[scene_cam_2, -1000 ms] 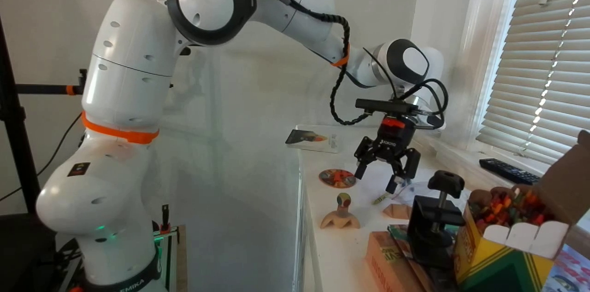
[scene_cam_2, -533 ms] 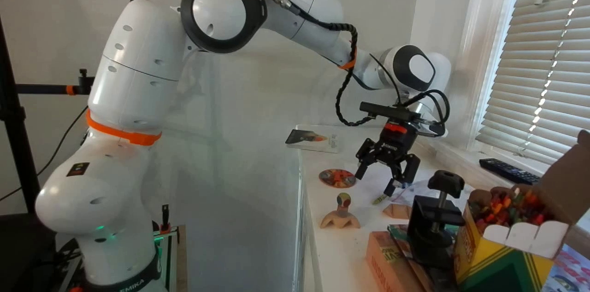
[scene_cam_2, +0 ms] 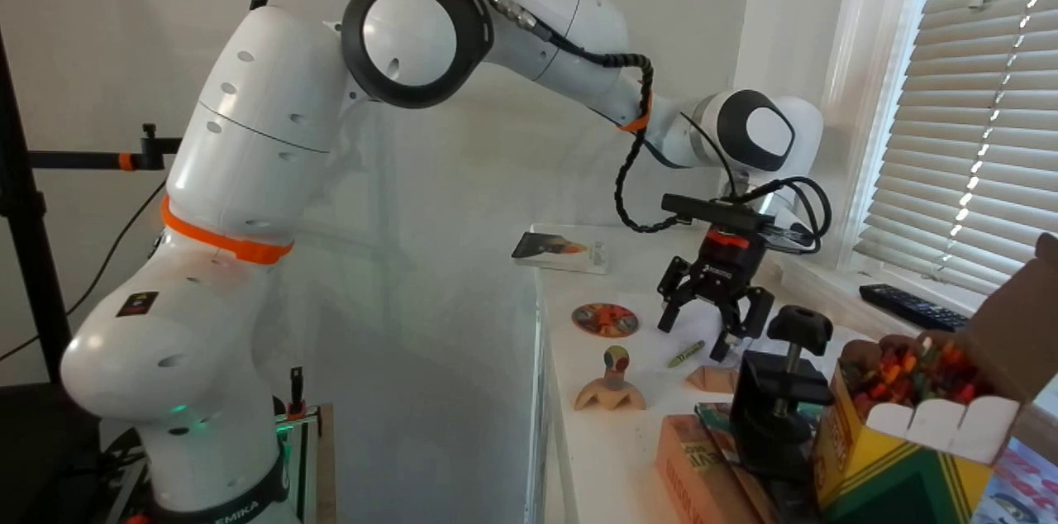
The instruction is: Pick up the crayon from the counter and write on the paper
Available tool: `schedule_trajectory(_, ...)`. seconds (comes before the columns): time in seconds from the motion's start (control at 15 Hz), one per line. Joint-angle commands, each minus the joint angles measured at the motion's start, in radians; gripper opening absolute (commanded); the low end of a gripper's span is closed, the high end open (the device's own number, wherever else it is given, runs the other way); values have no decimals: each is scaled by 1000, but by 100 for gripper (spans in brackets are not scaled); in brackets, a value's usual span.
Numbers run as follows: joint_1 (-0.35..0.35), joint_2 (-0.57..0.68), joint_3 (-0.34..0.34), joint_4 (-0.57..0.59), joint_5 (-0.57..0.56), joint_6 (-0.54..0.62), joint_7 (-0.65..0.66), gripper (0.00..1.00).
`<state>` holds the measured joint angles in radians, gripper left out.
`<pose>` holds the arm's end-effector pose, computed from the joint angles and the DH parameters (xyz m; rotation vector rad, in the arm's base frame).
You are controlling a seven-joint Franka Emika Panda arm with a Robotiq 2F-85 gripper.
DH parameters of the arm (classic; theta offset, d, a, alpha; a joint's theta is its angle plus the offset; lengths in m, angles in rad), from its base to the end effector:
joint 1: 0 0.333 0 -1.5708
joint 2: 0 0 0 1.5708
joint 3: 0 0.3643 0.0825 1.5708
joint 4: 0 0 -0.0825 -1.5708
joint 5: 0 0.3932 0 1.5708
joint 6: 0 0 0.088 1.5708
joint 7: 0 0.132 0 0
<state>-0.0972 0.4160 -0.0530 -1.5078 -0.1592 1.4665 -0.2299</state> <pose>0.6316 -0.1133 0.4195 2.9586 0.1473 -0.7282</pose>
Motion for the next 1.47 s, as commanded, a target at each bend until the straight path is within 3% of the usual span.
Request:
schedule_trajectory(0.0,-17,28,5,35,16,4,-32,62)
schedule_trajectory(0.13,-15,26,6,45,13,-6,-39,48)
schedule_trajectory(0.33,-11,23,6,51,5,-9,-44,43)
schedule_trajectory(0.47,-11,22,5,51,1,-9,-44,47)
schedule_trajectory(0.6,-11,21,4,51,-1,-9,-43,43)
schedule_trajectory(0.8,-12,19,3,49,-2,-11,-45,19)
schedule_trajectory(0.87,-12,19,3,49,-2,-13,-46,18)
schedule_trajectory(1.07,-12,18,3,47,-3,-15,-48,0)
schedule_trajectory(1.4,-10,14,2,43,-3,-26,-39,2)
